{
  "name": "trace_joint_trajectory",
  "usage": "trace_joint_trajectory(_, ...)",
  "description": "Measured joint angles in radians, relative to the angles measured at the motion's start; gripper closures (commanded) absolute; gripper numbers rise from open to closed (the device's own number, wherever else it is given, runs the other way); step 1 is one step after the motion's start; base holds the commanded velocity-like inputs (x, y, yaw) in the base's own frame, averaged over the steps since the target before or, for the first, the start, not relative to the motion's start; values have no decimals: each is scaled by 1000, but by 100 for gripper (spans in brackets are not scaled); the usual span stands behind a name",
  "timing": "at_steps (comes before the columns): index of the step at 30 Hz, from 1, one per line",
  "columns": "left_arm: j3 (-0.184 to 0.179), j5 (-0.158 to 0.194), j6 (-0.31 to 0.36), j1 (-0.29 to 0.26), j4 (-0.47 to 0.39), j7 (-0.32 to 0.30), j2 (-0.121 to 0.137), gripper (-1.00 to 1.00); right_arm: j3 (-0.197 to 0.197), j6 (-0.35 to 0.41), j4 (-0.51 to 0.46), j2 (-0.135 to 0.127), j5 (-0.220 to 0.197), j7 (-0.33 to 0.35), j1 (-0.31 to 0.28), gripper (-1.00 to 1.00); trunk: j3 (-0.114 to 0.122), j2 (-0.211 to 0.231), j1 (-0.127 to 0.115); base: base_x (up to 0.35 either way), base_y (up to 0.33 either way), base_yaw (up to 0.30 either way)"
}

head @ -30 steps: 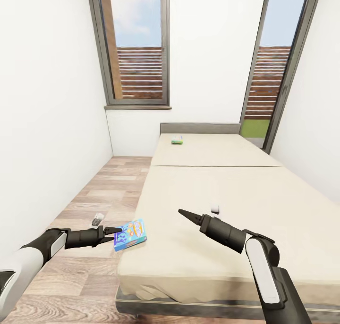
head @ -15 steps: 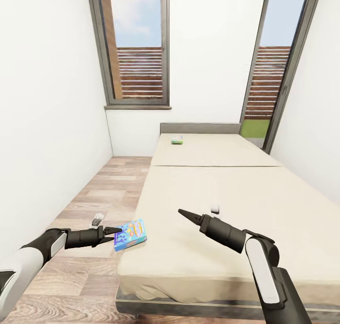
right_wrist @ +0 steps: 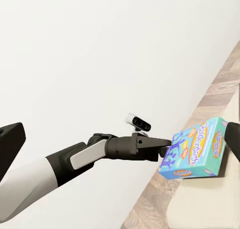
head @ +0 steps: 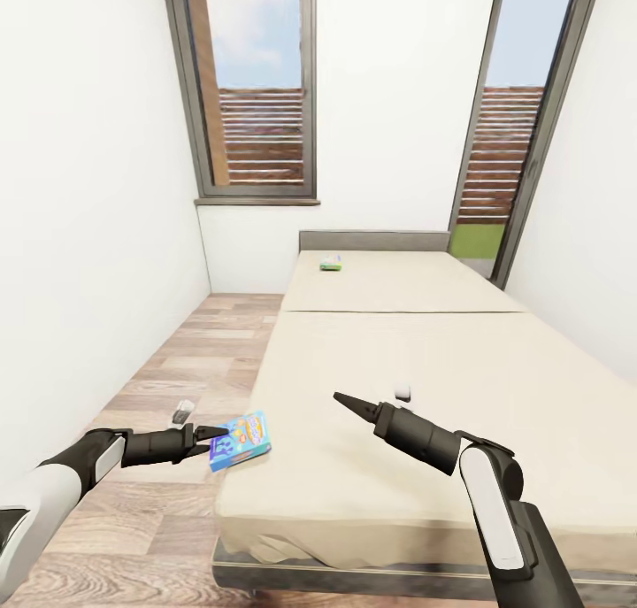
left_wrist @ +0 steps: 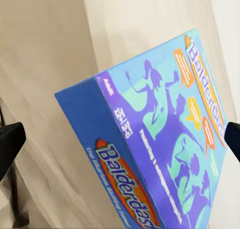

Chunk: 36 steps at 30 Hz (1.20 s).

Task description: Put all the toys in the child's room - the three board games (two on the bed and one on the table), the two jigsaw puzzles on the table, and the tennis ball on the table - inside the toy box on the table in the child's room.

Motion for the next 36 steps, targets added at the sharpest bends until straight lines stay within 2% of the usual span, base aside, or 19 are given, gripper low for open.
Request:
trace_joint_trajectory(31, 0, 0, 0, 0, 0, 0, 0, -100, 0, -2, 0, 0, 1, -1, 0, -100, 0, 0, 0, 0, -11, 0)
trace_joint_trajectory(32, 0, 0, 0, 0, 0, 0, 0, 100, 1, -2, 0, 0, 1, -1, 0, -100, 0, 0, 0, 0, 0, 0)
trace_joint_trajectory(36, 14, 7, 5, 1, -1, 0, 0, 100, 1, -2, 0, 1, 1, -1, 0, -100, 0, 0, 0, 0, 0, 0)
